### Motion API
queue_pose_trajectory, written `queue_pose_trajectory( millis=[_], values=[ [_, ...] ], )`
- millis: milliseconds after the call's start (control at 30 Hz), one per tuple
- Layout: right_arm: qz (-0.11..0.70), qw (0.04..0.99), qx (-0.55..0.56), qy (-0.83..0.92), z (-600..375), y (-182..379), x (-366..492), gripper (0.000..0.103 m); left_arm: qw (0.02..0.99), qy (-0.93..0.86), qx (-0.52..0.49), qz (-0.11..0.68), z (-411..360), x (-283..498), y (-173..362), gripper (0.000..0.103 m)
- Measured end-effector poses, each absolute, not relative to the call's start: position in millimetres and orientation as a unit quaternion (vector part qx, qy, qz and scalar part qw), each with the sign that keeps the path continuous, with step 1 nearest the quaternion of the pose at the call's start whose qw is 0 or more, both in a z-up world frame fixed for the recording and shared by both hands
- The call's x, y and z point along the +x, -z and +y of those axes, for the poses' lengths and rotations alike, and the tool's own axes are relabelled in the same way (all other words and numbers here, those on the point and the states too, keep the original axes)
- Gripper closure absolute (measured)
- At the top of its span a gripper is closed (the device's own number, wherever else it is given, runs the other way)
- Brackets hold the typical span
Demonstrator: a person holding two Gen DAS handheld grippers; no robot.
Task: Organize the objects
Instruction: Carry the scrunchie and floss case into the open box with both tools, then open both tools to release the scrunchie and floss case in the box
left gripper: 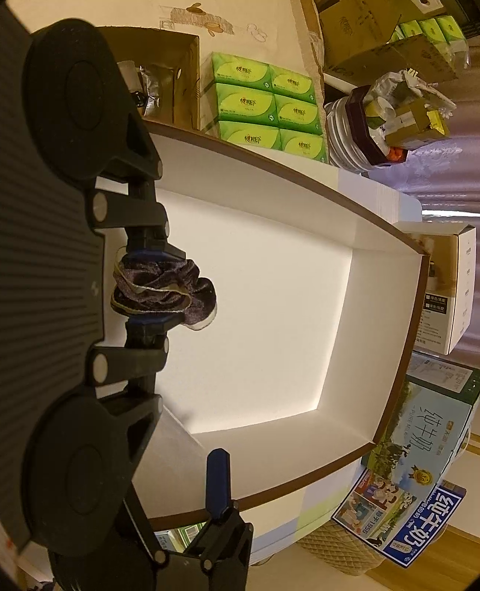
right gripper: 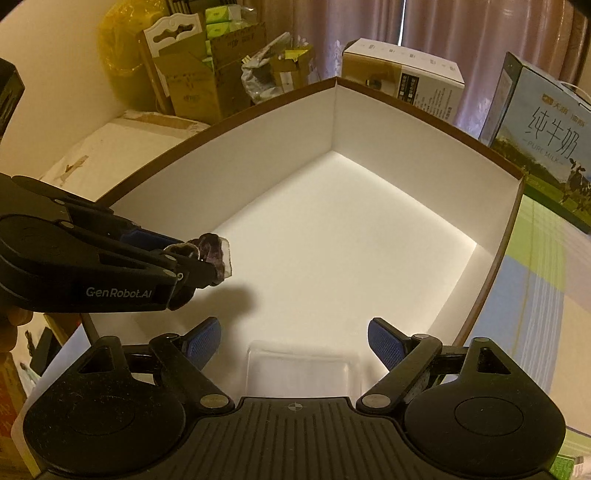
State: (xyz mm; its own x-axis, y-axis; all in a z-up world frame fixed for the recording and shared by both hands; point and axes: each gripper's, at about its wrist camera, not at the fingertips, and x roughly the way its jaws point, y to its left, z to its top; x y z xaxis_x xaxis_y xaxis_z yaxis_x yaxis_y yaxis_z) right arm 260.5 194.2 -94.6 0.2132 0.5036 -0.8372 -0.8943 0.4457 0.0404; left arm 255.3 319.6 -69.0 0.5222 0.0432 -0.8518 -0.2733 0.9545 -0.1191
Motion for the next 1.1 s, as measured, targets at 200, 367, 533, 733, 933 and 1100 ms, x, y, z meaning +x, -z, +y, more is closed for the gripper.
queue_pose_trajectory(
  millis=[200,367,533,733,933,1100],
  values=[
    [0.414,0.743,-0.235,-0.471,194,92,261,0.018,0.864,-0.09,-0.12,0.48,321,259,69,0.077],
    [0.412,0.744,-0.233,-0.471,190,90,261,0.018,0.865,-0.09,-0.119,0.479,320,260,68,0.073],
    [0.405,0.748,-0.224,-0.476,184,81,258,0.017,0.869,-0.089,-0.119,0.472,319,257,62,0.055],
    [0.397,0.755,-0.203,-0.481,169,66,248,0.016,0.874,-0.09,-0.121,0.461,317,246,53,0.045],
    [0.385,0.765,-0.174,-0.487,149,46,237,0.016,0.879,-0.092,-0.121,0.452,311,229,41,0.037],
    [0.378,0.773,-0.15,-0.487,130,32,230,0.016,0.886,-0.09,-0.118,0.44,301,216,27,0.034]
  ],
)
